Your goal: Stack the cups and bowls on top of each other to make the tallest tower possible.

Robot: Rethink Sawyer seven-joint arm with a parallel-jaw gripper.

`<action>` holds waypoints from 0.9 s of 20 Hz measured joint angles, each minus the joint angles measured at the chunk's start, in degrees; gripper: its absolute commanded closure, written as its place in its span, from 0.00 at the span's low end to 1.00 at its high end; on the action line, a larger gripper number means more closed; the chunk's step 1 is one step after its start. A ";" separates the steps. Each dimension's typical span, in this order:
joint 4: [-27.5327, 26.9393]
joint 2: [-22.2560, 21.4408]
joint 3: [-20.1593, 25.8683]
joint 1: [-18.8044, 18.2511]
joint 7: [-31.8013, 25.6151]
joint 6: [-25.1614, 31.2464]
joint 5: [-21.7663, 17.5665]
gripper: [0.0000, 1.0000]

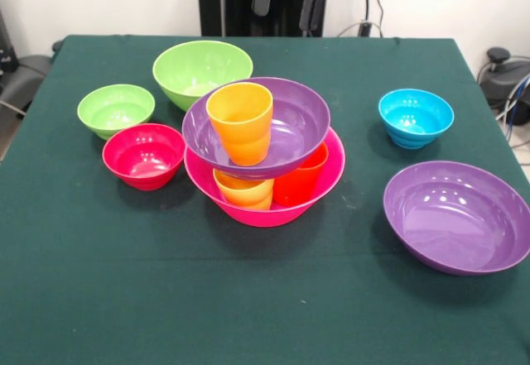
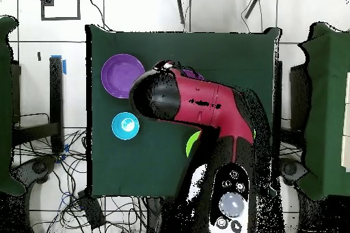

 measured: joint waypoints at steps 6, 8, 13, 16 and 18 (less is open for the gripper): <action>-0.41 -0.16 1.81 -3.05 0.00 2.43 -0.42 0.00; -0.54 0.16 1.94 -3.71 0.00 3.06 -0.47 0.00; -0.60 1.41 1.98 -3.63 0.00 3.14 -0.62 0.00; -0.83 3.13 2.03 -2.56 0.00 3.14 -0.59 0.00; -0.95 3.98 2.06 -1.96 0.00 3.14 -0.57 0.00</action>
